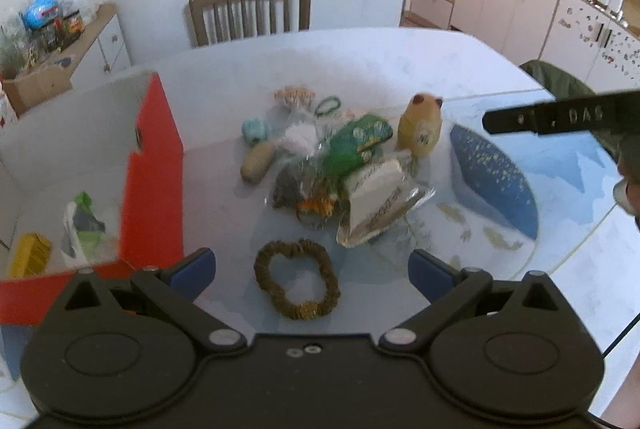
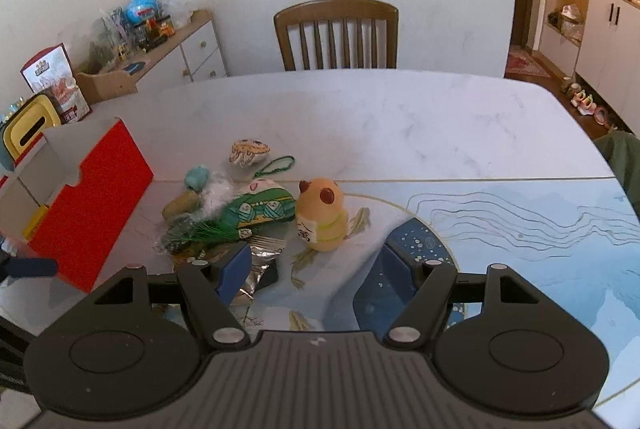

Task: Organize objects
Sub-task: 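Return both tools to the pile of items, then grasp the yellow-brown toy figure with the right tool while the left tool grasps the brown bracelet, then carry the toy figure and bracelet into the cardboard box and release both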

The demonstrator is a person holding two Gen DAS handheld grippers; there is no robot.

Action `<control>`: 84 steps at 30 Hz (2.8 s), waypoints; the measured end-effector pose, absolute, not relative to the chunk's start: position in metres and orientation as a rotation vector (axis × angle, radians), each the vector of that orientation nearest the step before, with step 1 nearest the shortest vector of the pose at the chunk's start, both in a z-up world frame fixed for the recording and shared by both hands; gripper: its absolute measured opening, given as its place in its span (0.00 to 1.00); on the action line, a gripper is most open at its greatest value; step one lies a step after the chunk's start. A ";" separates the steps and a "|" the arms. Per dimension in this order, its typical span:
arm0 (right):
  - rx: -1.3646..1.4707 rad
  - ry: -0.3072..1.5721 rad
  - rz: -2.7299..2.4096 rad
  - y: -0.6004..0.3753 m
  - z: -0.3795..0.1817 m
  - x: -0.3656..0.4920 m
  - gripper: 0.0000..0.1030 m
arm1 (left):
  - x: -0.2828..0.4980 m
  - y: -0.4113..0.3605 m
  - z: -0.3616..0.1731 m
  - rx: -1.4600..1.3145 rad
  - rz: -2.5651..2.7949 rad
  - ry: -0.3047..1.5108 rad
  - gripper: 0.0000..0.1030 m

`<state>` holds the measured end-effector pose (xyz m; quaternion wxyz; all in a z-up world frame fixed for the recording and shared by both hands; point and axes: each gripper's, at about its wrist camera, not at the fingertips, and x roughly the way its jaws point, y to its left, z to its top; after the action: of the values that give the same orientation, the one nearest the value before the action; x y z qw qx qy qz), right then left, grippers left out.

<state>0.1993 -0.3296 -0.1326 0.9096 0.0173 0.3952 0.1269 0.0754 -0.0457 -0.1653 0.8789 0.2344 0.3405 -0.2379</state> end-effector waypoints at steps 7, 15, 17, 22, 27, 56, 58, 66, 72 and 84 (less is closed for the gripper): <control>0.011 0.845 0.279 -0.328 -0.154 0.224 0.69 | 0.082 -0.054 -0.194 0.525 -0.479 0.714 0.91; -0.022 0.867 0.290 -0.322 -0.173 0.252 0.69 | 0.092 -0.061 -0.215 0.566 -0.454 0.725 0.84; -0.021 0.876 0.291 -0.321 -0.177 0.258 0.69 | 0.093 -0.063 -0.219 0.573 -0.448 0.730 0.81; -0.040 0.875 0.298 -0.317 -0.183 0.267 0.67 | 0.094 -0.065 -0.227 0.604 -0.451 0.732 0.71; -0.058 0.864 0.314 -0.313 -0.185 0.273 0.62 | 0.095 -0.066 -0.229 0.620 -0.442 0.712 0.58; -0.008 0.850 0.353 -0.318 -0.147 0.229 0.37 | 0.105 -0.045 -0.190 0.438 -0.517 0.791 0.06; -0.006 0.844 0.371 -0.316 -0.139 0.220 0.37 | 0.105 -0.040 -0.180 0.408 -0.532 0.795 0.06; 0.008 0.809 0.442 -0.293 -0.105 0.185 0.37 | 0.098 -0.029 -0.133 0.329 -0.578 0.765 0.06; 0.018 0.789 0.475 -0.269 -0.081 0.170 0.37 | 0.098 -0.019 -0.099 0.307 -0.607 0.746 0.06; -0.020 0.777 0.538 -0.201 -0.058 0.164 0.37 | 0.125 0.023 -0.052 0.276 -0.602 0.709 0.06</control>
<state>0.1637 -0.2010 -0.0577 0.8904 -0.0098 0.3741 0.2591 0.1252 0.0230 -0.0518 0.8848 0.1327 0.3406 -0.2891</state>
